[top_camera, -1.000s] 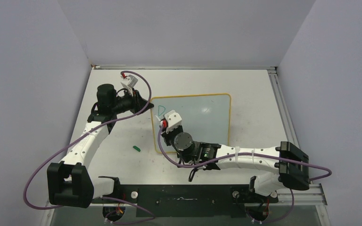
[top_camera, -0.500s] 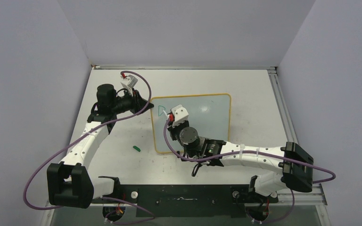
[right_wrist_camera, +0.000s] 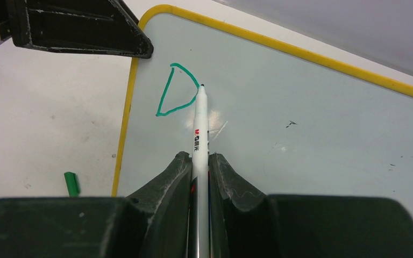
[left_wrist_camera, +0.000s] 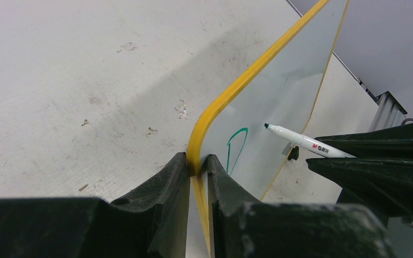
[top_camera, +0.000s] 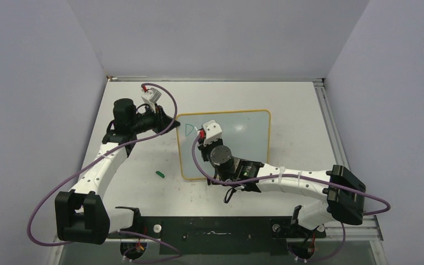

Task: Write a sentence on the whiteboard

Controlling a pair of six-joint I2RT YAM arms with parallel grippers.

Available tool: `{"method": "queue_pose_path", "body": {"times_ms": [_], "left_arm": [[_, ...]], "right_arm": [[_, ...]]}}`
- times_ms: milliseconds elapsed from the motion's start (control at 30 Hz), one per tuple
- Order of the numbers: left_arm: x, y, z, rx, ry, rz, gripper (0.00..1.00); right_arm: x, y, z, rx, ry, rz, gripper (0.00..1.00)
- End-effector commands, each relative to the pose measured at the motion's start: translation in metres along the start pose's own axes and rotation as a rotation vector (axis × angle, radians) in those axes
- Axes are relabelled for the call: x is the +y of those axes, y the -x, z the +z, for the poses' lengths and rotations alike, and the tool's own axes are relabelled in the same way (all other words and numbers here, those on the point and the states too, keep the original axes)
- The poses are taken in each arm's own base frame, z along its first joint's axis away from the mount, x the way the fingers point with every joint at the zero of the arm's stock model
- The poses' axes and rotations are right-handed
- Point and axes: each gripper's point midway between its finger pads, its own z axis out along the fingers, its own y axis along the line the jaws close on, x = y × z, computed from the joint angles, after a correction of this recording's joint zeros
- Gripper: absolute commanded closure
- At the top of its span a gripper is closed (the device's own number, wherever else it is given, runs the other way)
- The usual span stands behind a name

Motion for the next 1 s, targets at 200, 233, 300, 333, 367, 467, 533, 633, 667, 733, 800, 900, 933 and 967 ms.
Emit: {"method": "queue_pose_path", "body": {"times_ms": [200,233,300,333,367,467,533,633,667,733,800,900,933,967], "left_arm": [[-0.008,0.016,-0.004,-0.045,-0.019,0.060,1.00],[-0.008,0.015,-0.004,-0.045,-0.019,0.060,1.00],[-0.008,0.015,-0.004,-0.045,-0.019,0.060,1.00],[-0.008,0.016,-0.004,-0.045,-0.019,0.059,1.00],[-0.008,0.015,-0.004,-0.045,-0.019,0.059,1.00],[-0.008,0.016,-0.004,-0.046,-0.020,0.060,1.00],[-0.008,0.016,-0.004,-0.047,-0.019,0.060,1.00],[-0.008,0.016,-0.004,-0.048,-0.020,0.061,1.00],[-0.008,0.016,-0.004,-0.048,-0.020,0.062,1.00],[-0.009,0.017,-0.004,-0.049,-0.022,0.061,1.00],[-0.009,0.017,-0.004,-0.049,-0.022,0.062,1.00],[-0.009,0.017,-0.004,-0.050,-0.022,0.063,1.00],[-0.009,0.017,-0.004,-0.049,-0.021,0.062,1.00],[-0.009,0.017,-0.004,-0.049,-0.020,0.062,1.00]], "right_arm": [[0.001,-0.007,0.010,0.012,-0.008,0.012,0.95],[0.000,-0.008,0.010,0.014,-0.012,0.012,0.95],[-0.002,-0.010,0.011,0.019,-0.025,0.010,0.95],[-0.003,-0.012,0.011,0.023,-0.030,0.008,0.95],[-0.004,-0.013,0.011,0.027,-0.036,0.008,0.95],[-0.009,-0.014,0.010,0.030,-0.059,0.014,0.95],[-0.013,-0.015,0.008,0.030,-0.074,0.018,0.95],[-0.016,-0.016,0.005,0.034,-0.087,0.019,0.95],[-0.017,-0.017,0.005,0.035,-0.088,0.020,0.95],[-0.018,-0.020,0.004,0.043,-0.092,0.021,0.95],[-0.017,-0.024,0.004,0.052,-0.089,0.021,0.95],[-0.017,-0.030,0.002,0.064,-0.089,0.021,0.95],[-0.018,-0.032,0.001,0.069,-0.089,0.020,0.95],[-0.017,-0.034,0.001,0.073,-0.086,0.022,0.95]]}}
